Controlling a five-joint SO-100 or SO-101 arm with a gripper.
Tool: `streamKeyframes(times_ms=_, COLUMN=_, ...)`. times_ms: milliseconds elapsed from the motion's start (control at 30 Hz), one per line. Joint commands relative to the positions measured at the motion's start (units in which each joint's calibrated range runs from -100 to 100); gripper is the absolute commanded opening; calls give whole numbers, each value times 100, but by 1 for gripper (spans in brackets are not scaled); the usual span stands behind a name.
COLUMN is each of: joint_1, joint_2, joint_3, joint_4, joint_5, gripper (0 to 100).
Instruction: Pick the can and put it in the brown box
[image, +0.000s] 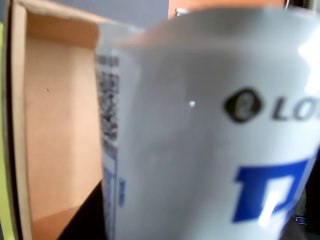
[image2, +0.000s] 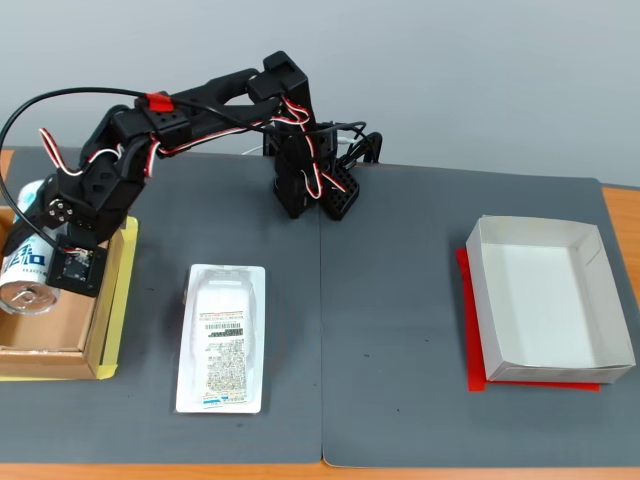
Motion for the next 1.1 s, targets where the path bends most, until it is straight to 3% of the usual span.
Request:
streamKeyframes(times_ms=0, joint_1=86, joint_2=-2, joint_3=-333, joint_4=-125, joint_5=104, gripper=10)
streamKeyframes(times_ms=233, joint_1=78, joint_2=74, joint_3=-333, joint_4=-516, joint_5=78, gripper=11)
streamKeyframes(times_ms=467, joint_1=86, joint_2=151, joint_3=-333, joint_4=-429, joint_5=73, gripper=37)
streamKeyframes(times_ms=733, joint_1=-20, joint_2=-36, joint_3=-242, joint_4=-368, joint_5=68, gripper=30)
streamKeyframes(times_ms=967, joint_1=-166, joint_2=-629, joint_3=-242, joint_4=950, joint_5=31, gripper=16)
streamKeyframes(times_ms=1067, joint_1=-199, joint_2=-1052, joint_3=-242, joint_4=1340, joint_5=-396, gripper=9)
